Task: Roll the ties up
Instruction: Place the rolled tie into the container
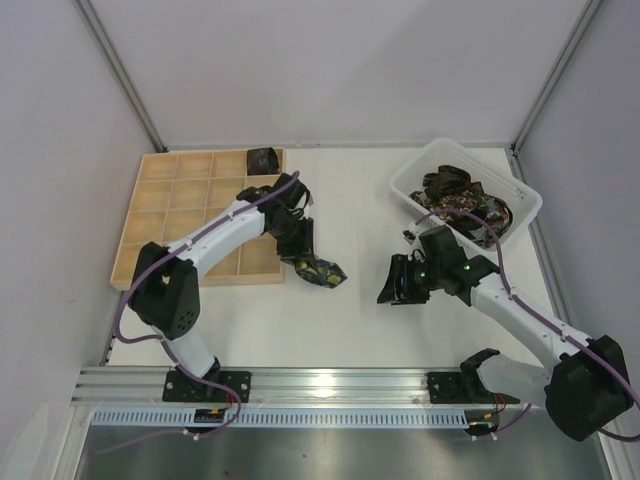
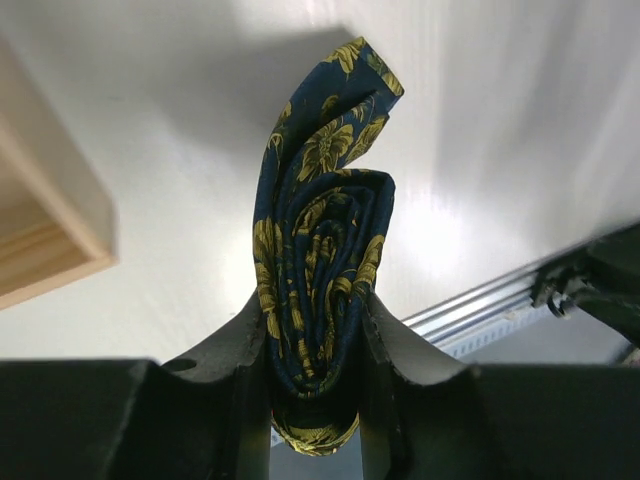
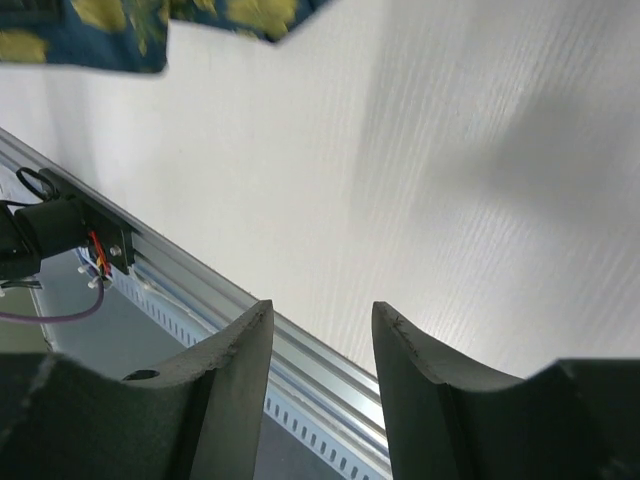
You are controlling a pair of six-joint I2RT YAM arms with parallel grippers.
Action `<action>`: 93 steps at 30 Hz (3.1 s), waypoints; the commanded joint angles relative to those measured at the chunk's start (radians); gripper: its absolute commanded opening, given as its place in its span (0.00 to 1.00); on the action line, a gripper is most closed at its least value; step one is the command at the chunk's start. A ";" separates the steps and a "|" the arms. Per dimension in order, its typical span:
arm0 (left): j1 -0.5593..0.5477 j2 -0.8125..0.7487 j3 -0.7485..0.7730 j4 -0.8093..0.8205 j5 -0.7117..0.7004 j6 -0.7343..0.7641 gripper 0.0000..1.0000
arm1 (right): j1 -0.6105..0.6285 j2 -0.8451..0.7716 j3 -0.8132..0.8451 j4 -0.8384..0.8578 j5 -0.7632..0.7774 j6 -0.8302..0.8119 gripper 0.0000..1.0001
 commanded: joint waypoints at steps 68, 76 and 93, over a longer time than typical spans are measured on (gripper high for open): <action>0.206 -1.194 -0.548 0.455 0.682 -0.436 0.01 | 0.020 0.170 0.161 0.692 -0.751 0.079 1.00; 0.206 -1.285 -0.548 0.512 0.713 -0.574 0.01 | 0.121 0.230 0.165 0.969 -0.761 0.271 1.00; 0.206 -1.323 -0.549 0.575 0.715 -0.651 0.01 | 0.201 0.273 0.134 1.319 -0.768 0.534 0.87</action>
